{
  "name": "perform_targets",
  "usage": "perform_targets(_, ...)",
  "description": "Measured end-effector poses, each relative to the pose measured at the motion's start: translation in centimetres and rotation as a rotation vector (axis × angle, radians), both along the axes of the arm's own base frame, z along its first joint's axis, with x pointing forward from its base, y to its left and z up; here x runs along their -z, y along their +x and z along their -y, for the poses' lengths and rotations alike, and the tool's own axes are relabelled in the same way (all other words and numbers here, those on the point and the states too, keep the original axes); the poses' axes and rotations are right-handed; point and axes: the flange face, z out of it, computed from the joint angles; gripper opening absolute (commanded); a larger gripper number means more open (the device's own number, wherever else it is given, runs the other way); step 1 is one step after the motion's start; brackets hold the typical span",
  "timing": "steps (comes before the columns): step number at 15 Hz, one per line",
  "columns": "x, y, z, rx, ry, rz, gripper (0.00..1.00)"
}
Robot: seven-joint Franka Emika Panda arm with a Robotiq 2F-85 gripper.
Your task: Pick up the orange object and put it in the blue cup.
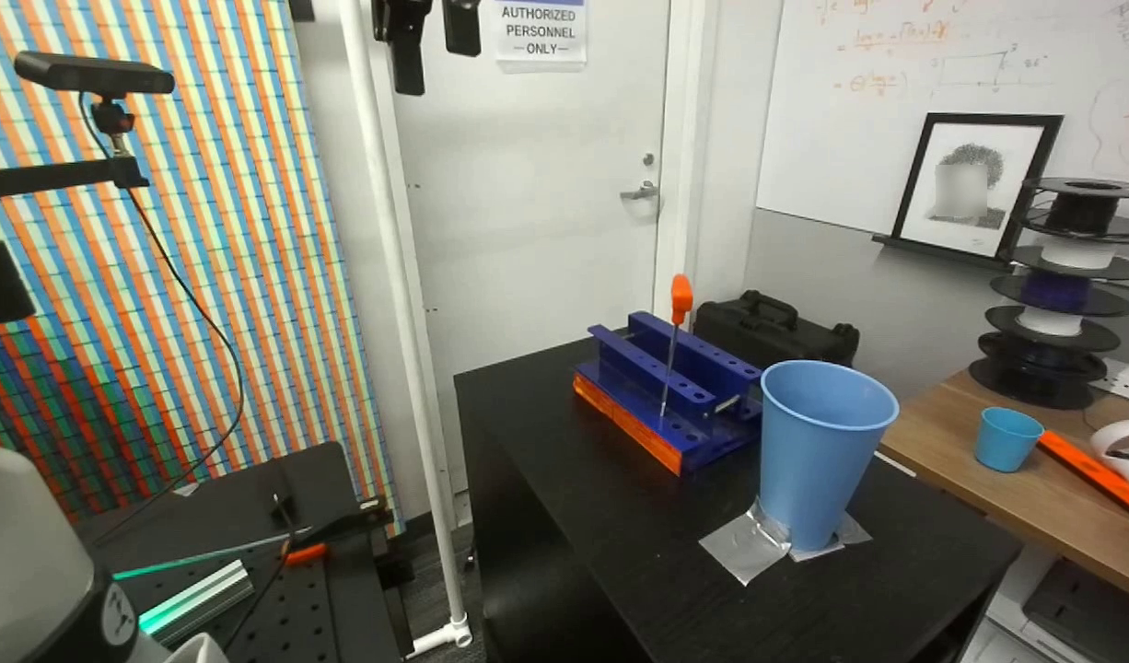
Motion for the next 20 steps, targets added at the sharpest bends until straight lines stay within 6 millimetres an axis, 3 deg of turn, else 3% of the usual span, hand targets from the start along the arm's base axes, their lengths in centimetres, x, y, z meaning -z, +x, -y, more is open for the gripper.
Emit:
perform_targets(5, 0.1, 0.3, 0.5, -0.008, -0.009, 0.008, 1.0)
perform_targets(8, -0.3, 1.9, 3.0, -0.014, 0.003, 0.05, 1.0)
perform_targets(12, 0.2, 4.9, 7.9, -0.029, 0.081, 0.088, 1.0)
perform_targets(15, 1.9, 7.6, 11.0, -0.013, 0.142, 0.103, 1.0)
perform_targets(17, 3.4, 9.5, 11.9, -0.021, 0.172, 0.094, 1.0)
perform_targets(20, 5.4, 12.9, 11.6, -0.053, 0.227, 0.064, 1.0)
